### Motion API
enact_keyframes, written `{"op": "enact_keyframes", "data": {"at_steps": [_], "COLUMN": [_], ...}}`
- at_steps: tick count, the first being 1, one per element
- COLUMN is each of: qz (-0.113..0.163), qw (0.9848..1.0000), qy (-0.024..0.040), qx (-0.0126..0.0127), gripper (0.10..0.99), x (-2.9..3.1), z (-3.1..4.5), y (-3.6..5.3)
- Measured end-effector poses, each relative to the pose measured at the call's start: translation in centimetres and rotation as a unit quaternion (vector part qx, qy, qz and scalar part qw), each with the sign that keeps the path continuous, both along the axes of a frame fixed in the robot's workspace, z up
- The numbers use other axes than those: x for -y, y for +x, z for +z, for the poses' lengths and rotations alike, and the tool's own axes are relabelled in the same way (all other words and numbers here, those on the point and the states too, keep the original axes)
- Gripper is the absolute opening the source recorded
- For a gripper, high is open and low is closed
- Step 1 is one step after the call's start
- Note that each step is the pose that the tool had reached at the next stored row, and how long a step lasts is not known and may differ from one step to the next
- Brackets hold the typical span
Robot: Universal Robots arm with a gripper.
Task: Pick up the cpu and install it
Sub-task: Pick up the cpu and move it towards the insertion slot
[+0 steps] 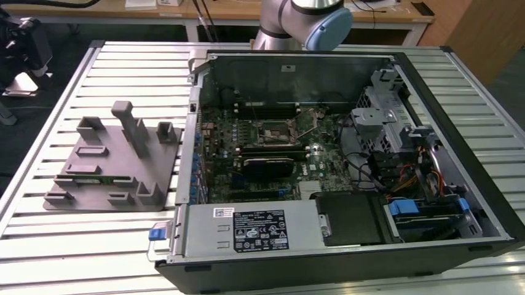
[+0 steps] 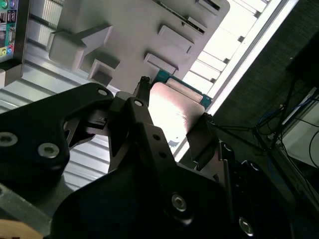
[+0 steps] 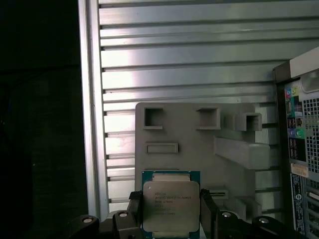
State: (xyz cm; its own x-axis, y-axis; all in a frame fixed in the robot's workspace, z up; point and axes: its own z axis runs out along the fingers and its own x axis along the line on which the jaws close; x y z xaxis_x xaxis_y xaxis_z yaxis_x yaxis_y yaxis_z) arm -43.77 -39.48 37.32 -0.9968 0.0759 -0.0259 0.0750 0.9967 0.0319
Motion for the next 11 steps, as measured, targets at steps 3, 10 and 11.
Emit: {"op": "enact_keyframes", "data": {"at_steps": [3,10,11], "qz": [0.0,0.0,0.0], "qw": [1.0,1.0,1.0], "qy": [0.0,0.0,0.0], "qx": [0.0,0.0,0.0], "gripper": [0.545,0.545,0.545], "x": [0.0,-0.01,-0.01], "z": [0.25,0.9,0.99], "y": [0.0,0.0,0.0]}}
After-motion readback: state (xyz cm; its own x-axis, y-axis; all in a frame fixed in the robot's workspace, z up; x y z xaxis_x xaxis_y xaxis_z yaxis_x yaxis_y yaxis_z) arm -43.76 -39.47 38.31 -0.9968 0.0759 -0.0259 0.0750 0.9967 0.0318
